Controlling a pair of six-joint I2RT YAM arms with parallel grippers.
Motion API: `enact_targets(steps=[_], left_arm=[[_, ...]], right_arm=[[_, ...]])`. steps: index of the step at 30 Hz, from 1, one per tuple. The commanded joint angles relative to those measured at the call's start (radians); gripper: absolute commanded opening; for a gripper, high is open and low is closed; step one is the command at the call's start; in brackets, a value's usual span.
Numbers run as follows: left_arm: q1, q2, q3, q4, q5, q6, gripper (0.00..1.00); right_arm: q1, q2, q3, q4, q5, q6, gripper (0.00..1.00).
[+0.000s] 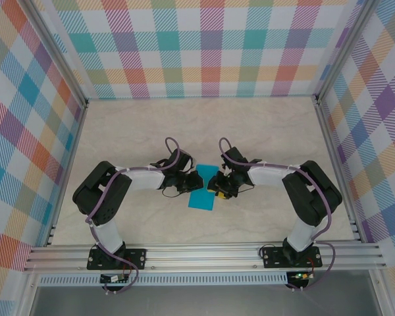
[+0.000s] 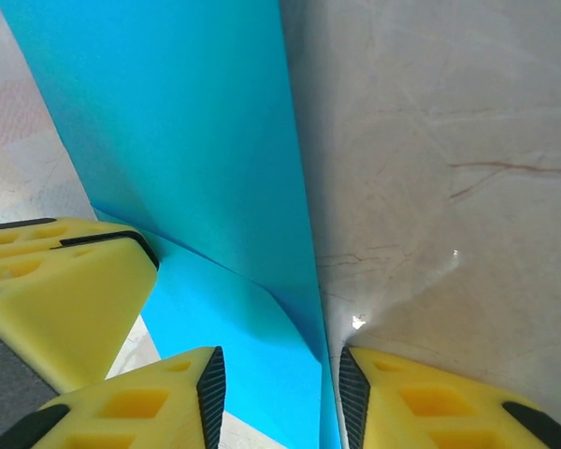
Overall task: Fold a paper plane with a square sheet of paper (pick it up from the middle)
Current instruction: Turn over the paper at the center of the table.
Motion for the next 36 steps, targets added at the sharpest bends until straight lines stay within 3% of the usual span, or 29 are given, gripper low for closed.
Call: enact_targets(steps=[1, 25, 36], left_arm=[[-0.008, 0.0, 0.009, -0.036, -0.027, 0.023, 0.14], [-0.007, 0.006, 0.011, -0.06, -0.061, 0.037, 0.11], [-0.008, 0.005, 0.009, -0.04, -0.05, 0.031, 0.11]], right_arm=[[0.006, 0.011, -0.029, 0.089, -0.027, -0.002, 0.37], [0.004, -0.03, -0.027, 0.066, -0.039, -0.014, 0.35], [-0.012, -0.033, -0.048, 0.097, -0.062, -0.047, 0.39]])
